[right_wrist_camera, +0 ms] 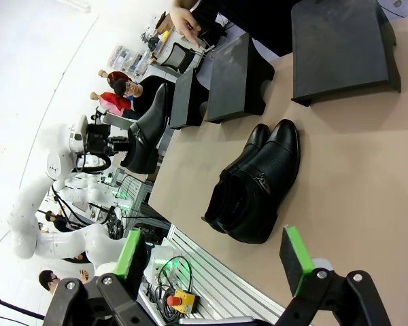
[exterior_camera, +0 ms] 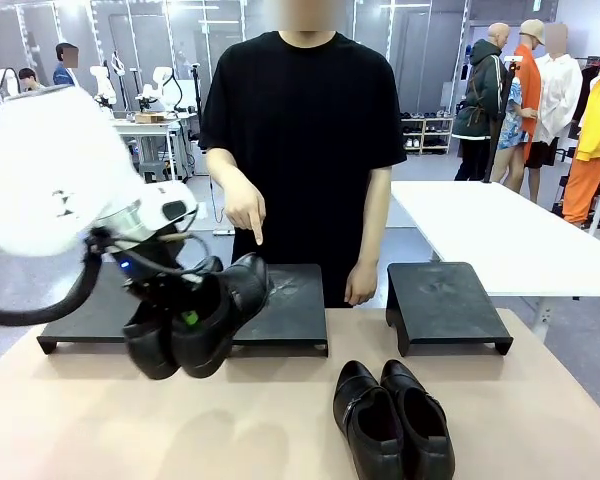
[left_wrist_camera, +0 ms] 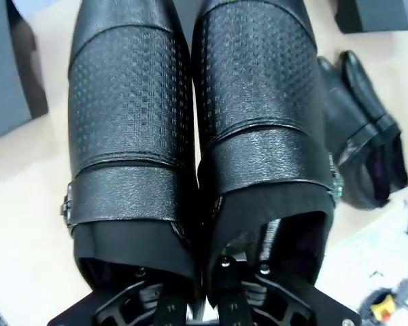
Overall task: Place the shoes on the stand as instructed by the person.
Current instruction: Pick up one pair of Shoes and place it on the Shoes Stand indicated by the person.
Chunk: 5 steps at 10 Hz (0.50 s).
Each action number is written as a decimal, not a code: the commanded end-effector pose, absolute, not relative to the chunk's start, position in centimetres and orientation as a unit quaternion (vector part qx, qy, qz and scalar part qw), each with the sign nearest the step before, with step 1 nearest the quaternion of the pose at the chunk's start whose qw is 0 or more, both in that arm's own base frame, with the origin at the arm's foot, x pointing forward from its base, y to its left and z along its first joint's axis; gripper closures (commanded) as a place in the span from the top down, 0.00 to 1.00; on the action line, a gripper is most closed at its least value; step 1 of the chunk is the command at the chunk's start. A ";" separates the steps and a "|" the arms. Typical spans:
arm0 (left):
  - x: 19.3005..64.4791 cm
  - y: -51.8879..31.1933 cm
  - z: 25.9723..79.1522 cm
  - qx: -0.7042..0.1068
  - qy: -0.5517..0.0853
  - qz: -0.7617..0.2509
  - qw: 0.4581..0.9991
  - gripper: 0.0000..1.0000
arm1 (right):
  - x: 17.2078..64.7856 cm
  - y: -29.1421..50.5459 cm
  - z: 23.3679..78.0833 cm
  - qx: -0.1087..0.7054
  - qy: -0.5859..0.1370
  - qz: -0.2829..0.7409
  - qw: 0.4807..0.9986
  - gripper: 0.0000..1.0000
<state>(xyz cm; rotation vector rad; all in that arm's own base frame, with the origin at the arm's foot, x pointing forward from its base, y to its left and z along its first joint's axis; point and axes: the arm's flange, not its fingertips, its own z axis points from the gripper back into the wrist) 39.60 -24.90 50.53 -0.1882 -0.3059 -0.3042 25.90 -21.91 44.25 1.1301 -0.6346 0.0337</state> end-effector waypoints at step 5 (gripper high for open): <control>47.8 -35.6 51.1 -0.036 -0.166 -0.023 0.985 0.09 | 25.9 -21.9 44.4 0.531 -0.302 0.017 0.791 1.00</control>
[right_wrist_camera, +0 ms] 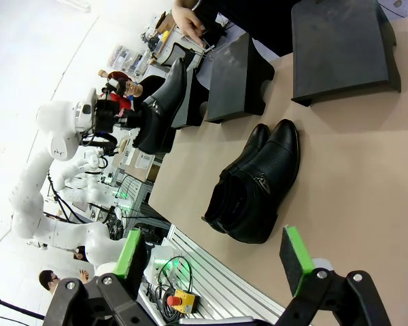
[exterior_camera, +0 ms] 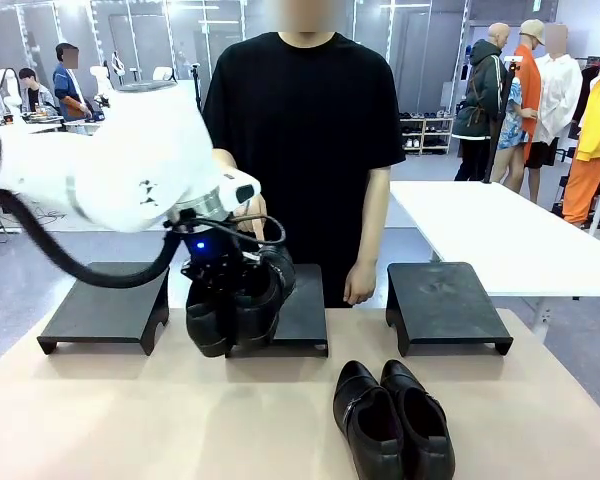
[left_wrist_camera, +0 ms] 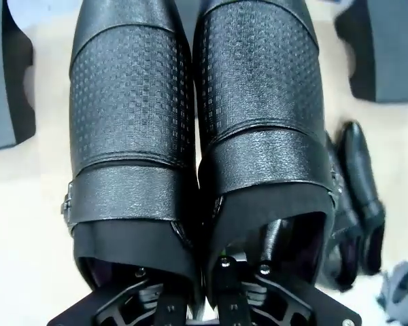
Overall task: Place the shoes on the stand as instructed by the person.
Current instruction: Pick up one pair of Shoes and place it on the Shoes Stand indicated by the person.
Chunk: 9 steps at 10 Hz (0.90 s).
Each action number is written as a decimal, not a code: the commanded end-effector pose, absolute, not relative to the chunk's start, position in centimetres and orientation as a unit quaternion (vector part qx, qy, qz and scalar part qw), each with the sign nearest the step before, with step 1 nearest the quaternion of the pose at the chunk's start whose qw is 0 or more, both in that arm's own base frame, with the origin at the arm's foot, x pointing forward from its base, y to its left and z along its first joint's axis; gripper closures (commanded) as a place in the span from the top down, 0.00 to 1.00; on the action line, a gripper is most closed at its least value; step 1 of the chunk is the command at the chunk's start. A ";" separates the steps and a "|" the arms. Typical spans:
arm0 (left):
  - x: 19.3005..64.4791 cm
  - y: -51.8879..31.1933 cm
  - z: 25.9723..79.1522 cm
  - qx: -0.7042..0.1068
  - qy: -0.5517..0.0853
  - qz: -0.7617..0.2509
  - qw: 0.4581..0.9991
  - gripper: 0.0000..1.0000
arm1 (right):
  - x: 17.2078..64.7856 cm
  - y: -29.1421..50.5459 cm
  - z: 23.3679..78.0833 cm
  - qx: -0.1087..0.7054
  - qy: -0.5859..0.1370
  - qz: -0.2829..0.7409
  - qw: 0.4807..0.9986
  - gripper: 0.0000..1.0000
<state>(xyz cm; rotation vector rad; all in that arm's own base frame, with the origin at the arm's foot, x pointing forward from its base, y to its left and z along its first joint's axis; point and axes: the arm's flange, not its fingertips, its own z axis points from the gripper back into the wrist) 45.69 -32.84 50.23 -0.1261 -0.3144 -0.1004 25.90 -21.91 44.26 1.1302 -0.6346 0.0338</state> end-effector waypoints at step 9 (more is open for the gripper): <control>57.3 -38.7 46.4 -0.028 -0.224 -0.043 0.973 0.09 | 25.9 -21.9 44.4 0.531 -0.302 0.017 0.791 1.00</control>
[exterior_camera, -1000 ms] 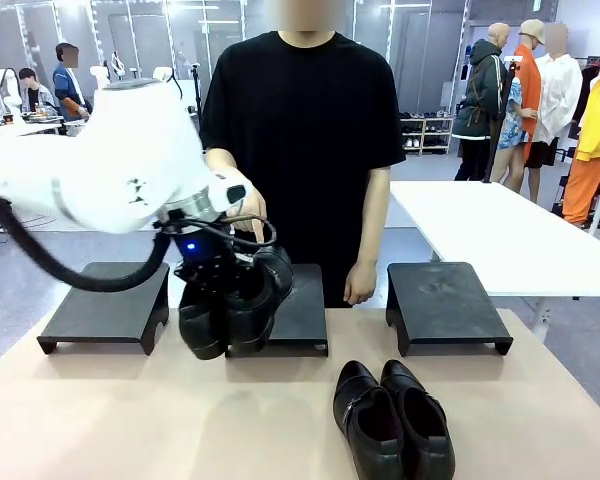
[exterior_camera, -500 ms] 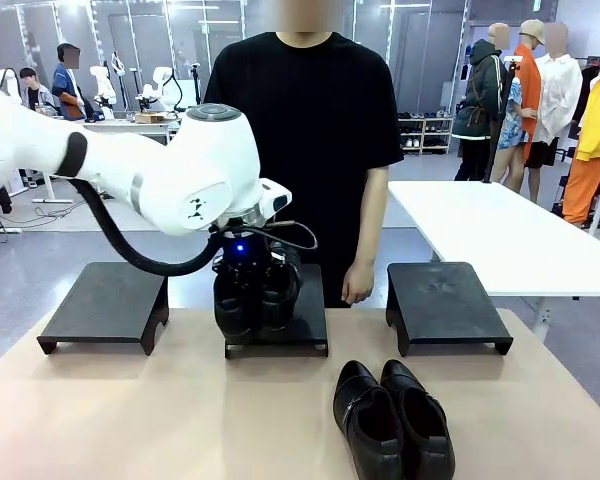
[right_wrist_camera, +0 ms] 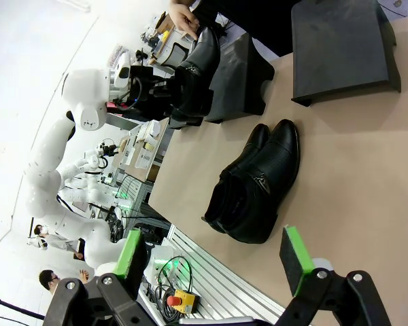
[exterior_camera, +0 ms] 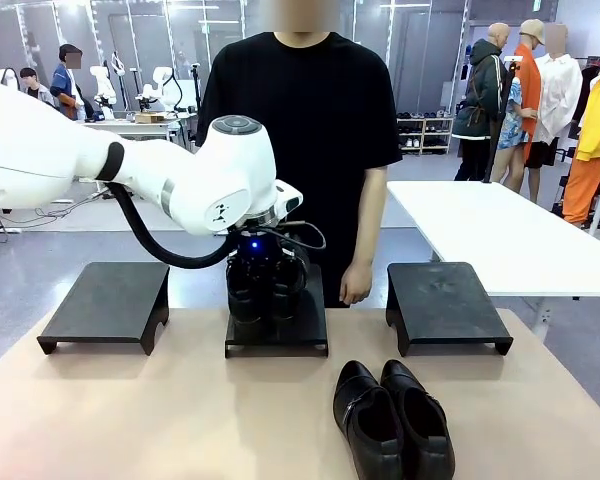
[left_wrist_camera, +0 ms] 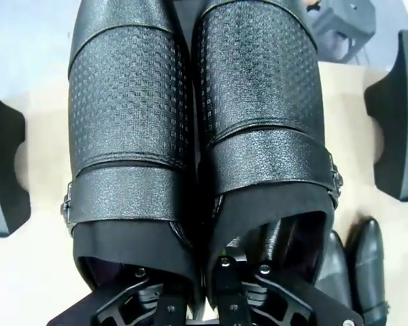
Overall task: Place the shoes on the stand as instructed by the person.
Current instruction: Pick up one pair of Shoes and place it on the Shoes Stand indicated by the person.
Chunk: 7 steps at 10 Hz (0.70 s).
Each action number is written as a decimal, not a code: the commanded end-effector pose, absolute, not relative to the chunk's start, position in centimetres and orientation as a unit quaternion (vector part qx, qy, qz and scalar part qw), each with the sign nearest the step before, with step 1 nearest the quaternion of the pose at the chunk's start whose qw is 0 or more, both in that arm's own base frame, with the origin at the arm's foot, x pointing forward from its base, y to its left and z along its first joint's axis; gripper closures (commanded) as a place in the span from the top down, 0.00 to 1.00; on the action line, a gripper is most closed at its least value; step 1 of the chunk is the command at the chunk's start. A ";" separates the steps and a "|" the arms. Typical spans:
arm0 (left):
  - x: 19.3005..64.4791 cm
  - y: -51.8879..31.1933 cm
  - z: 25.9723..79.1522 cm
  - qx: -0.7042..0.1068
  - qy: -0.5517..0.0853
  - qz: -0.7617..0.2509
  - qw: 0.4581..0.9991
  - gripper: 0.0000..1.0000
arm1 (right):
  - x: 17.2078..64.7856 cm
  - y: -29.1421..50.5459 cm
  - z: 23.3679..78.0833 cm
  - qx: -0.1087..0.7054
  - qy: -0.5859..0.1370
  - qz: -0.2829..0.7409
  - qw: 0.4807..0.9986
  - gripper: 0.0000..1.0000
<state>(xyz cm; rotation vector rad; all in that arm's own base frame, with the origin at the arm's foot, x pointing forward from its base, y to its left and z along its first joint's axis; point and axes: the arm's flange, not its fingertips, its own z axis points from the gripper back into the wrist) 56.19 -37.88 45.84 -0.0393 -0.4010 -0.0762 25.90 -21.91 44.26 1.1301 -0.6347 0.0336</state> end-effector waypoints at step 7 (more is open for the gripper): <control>59.6 -40.1 42.4 -0.003 -0.254 -0.041 0.966 0.09 | 25.9 -21.9 44.4 0.531 -0.302 0.017 0.791 1.00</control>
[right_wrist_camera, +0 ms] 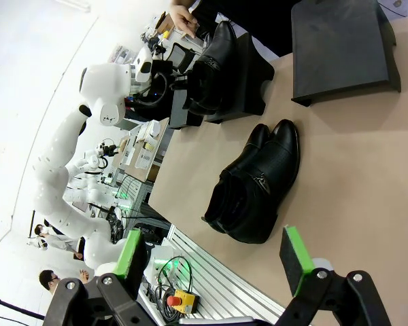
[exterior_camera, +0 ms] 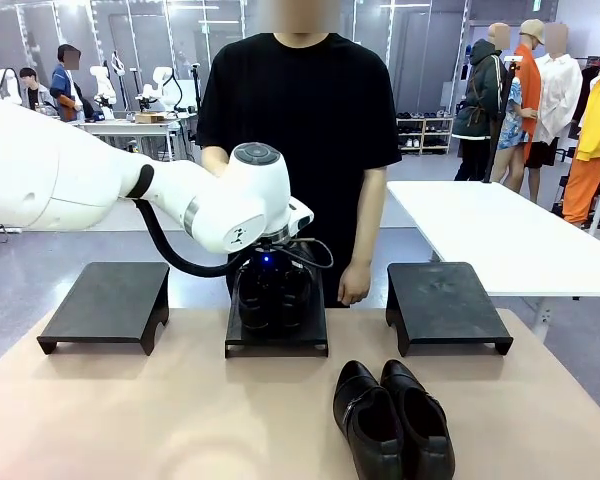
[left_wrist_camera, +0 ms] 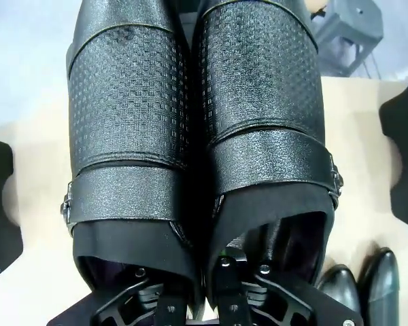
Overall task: Place the shoes on the stand as instructed by the person.
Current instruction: Pick up one pair of Shoes and place it on the Shoes Stand indicated by the person.
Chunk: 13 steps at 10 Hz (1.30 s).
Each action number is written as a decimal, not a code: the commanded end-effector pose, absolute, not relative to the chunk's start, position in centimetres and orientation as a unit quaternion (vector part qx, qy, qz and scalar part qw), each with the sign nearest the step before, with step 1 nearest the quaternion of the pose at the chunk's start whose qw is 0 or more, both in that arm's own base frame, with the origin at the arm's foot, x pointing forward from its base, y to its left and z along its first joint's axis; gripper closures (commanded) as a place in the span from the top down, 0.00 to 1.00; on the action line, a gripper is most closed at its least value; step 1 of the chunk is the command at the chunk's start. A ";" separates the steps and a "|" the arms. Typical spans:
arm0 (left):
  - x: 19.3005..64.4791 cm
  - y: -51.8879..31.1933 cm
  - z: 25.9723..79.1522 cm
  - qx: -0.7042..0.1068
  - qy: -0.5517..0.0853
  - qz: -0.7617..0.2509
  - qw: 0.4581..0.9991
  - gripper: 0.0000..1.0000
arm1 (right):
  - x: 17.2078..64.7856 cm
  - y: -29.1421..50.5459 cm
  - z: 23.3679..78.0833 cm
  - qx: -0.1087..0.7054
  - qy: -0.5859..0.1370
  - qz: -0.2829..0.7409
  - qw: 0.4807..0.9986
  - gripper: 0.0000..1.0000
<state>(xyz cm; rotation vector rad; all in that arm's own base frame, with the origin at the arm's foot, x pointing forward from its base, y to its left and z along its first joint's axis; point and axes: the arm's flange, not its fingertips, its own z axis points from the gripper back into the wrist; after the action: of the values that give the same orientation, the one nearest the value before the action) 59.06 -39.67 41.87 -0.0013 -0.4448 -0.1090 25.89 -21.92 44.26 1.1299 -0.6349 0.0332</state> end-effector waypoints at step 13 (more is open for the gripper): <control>59.3 -40.0 42.0 -0.007 -0.250 -0.037 0.967 0.95 | 25.9 -21.9 44.4 0.531 -0.302 0.017 0.791 1.00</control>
<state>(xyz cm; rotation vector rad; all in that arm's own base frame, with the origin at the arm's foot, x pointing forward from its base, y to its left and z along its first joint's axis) 59.66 -40.09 41.70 -0.0149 -0.4764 -0.0955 25.88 -21.93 44.26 1.1298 -0.6352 0.0329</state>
